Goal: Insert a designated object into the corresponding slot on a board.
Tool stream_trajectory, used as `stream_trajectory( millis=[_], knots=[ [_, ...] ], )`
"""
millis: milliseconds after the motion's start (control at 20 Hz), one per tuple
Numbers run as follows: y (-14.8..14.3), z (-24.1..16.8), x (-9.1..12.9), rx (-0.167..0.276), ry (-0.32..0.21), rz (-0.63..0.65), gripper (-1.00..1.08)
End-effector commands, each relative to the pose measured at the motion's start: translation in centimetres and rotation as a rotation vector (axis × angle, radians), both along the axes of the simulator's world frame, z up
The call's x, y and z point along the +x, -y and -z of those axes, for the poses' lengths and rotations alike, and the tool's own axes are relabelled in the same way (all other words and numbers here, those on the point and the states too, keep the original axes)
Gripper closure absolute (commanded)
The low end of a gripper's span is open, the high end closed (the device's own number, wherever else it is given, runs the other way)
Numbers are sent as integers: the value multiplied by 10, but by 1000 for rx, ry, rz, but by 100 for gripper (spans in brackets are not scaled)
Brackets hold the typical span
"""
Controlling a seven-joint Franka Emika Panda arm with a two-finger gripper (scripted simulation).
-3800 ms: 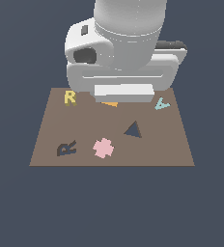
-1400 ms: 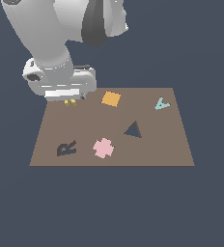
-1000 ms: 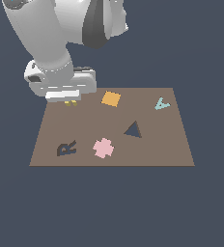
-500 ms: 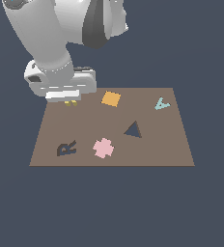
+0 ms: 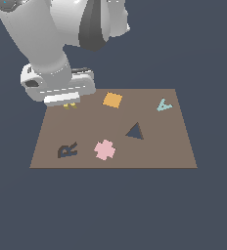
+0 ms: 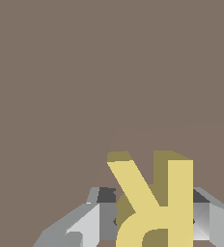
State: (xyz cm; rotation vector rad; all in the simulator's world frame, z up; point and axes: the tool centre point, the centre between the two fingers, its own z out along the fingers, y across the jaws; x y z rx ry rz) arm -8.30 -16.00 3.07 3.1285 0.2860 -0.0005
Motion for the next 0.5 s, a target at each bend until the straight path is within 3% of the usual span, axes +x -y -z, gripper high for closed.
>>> stream_trajectory(
  millis=[0,450],
  knots=[
    [4,0,4,0,0,-43,108],
    [21,-2,30,-1,0,-282,108]
  ],
)
